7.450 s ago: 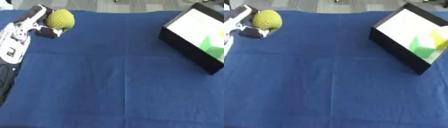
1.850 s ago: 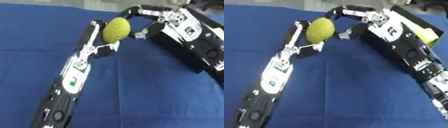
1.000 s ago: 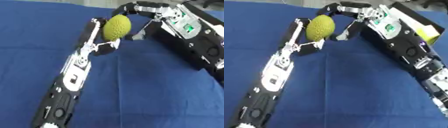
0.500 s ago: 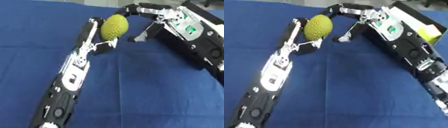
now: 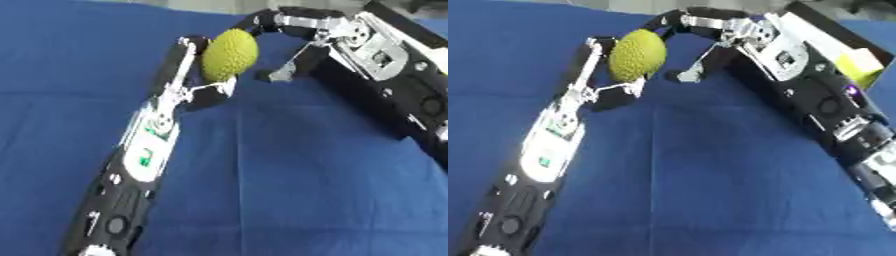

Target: Pick up the objects with one hand, pass them to the other hand, and then place them into the box on the other side of the table.

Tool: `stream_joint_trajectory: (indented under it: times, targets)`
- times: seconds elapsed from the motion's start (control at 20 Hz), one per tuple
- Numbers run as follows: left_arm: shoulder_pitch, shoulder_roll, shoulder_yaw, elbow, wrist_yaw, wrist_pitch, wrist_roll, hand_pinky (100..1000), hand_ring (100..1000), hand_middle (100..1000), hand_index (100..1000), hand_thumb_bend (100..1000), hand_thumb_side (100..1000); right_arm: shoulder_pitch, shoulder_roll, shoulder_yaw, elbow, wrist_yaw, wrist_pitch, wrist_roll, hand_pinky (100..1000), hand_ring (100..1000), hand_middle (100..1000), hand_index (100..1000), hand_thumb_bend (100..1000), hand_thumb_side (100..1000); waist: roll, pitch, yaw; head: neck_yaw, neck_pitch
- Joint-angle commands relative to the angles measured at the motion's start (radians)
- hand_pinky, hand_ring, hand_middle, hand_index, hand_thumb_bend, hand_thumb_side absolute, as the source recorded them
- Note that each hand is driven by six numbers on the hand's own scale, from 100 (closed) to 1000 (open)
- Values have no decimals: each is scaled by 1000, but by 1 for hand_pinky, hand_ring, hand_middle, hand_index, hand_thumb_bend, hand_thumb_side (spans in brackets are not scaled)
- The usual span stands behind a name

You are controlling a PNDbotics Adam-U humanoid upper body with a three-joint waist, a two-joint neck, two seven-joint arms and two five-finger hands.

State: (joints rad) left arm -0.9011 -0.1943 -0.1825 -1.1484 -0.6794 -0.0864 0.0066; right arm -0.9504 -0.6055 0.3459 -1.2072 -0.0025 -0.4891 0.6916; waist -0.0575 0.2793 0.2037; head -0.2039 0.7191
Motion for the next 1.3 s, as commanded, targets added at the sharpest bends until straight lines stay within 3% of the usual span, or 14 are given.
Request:
stream_joint_trajectory:
  times: [0.05, 0.55, 0.8, 0.95, 1.3]
  targets:
    - [-15, -7, -4, -19, 0, -4, -3, 564, 546, 439, 500, 100, 100, -24, -23, -11, -28, -22, -187, 215, 880, 1000, 861, 937, 311, 114, 0, -2, -3, 1, -3]
    - [-14, -11, -3, -9, -8, -10, -5, 566, 549, 440, 501, 100, 100, -28, -24, -2, -70, -66, -132, 215, 877, 1000, 859, 935, 299, 105, 1, 1, -4, 3, -3]
    - [-16, -18, -9, -13, 2, -17, -8, 566, 549, 440, 501, 100, 100, -28, -23, -4, -69, -74, -94, 215, 862, 1000, 815, 902, 231, 122, 0, 1, -7, 6, -4]
    - [-15, -21, -12, -16, 10, -21, -9, 566, 549, 440, 501, 100, 100, -29, -21, -7, -66, -78, -68, 215, 859, 1000, 794, 890, 235, 133, 1, 1, -7, 5, -4]
    - [-15, -20, -23, -35, 19, -35, -13, 568, 550, 440, 501, 100, 100, -28, -21, -8, -57, -54, -83, 215, 860, 1000, 797, 901, 256, 133, 1, 1, -7, 2, -4]
